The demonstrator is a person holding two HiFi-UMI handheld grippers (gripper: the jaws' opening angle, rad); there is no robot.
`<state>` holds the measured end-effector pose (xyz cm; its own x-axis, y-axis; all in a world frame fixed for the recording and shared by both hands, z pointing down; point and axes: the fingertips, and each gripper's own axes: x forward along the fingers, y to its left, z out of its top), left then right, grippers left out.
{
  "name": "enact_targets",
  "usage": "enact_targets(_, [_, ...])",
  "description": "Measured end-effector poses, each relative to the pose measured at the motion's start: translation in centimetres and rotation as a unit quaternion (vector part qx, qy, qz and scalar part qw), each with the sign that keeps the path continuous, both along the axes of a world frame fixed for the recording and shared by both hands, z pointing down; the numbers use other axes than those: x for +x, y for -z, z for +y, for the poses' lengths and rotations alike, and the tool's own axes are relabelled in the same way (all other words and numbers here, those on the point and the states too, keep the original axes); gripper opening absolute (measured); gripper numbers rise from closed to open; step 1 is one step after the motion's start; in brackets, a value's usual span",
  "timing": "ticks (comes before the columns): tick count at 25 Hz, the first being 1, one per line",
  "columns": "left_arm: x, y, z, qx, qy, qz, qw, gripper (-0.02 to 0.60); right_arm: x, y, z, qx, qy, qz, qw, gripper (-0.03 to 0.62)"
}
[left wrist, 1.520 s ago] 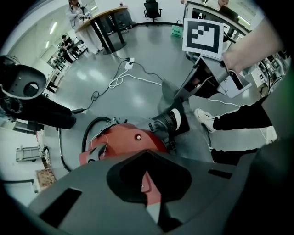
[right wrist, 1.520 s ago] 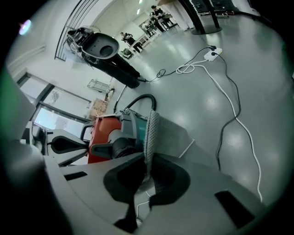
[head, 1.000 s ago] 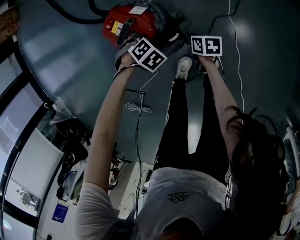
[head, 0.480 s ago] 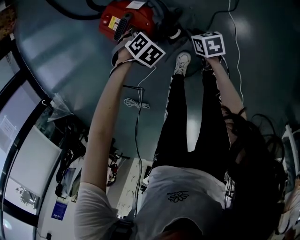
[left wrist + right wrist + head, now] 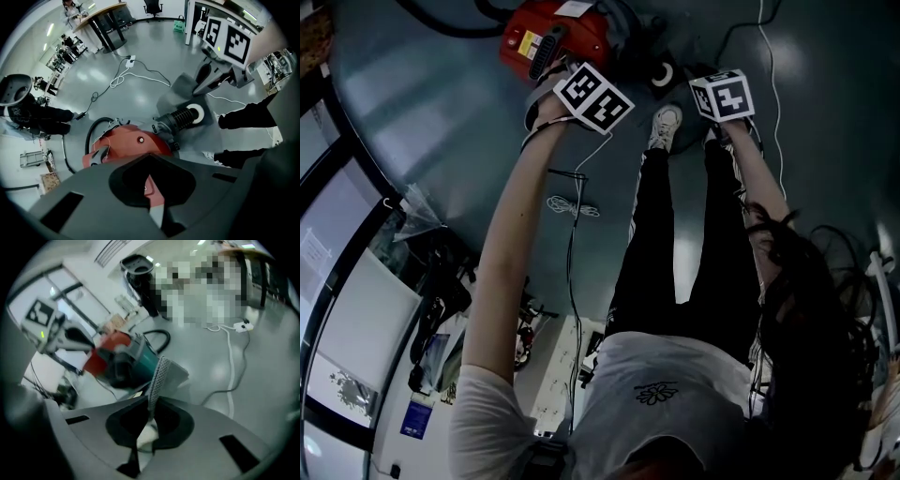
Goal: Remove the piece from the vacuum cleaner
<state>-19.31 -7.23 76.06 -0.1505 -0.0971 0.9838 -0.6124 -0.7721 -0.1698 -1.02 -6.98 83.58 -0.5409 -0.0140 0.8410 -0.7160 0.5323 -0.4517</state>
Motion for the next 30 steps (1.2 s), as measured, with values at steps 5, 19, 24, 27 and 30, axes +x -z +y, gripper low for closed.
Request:
enact_targets(5, [-0.4, 0.0, 0.6, 0.011, 0.005, 0.01, 0.9999, 0.003, 11.2, -2.6, 4.4, -0.026, -0.001, 0.09, 0.996, 0.026])
enact_targets(19, [-0.7, -0.3, 0.4, 0.0, 0.023, -0.006, 0.9997, 0.003, 13.4, -1.9, 3.8, -0.026, -0.063, 0.075, 0.995, 0.026])
enact_targets(24, [-0.8, -0.1, 0.1, 0.056, 0.068, 0.032, 0.9956, 0.003, 11.9, -0.6, 3.6, -0.022, -0.08, 0.06, 0.995, 0.026])
enact_targets(27, [0.1, 1.8, 0.8, 0.096, 0.153, 0.09, 0.9794, 0.003, 8.4, 1.8, 2.8, -0.015, -0.103, 0.022, 0.994, 0.026])
enact_targets(30, [3.4, 6.1, 1.8, 0.15, 0.241, 0.183, 0.9412, 0.003, 5.9, 4.4, 2.7, -0.01, -0.121, -0.003, 0.993, 0.026])
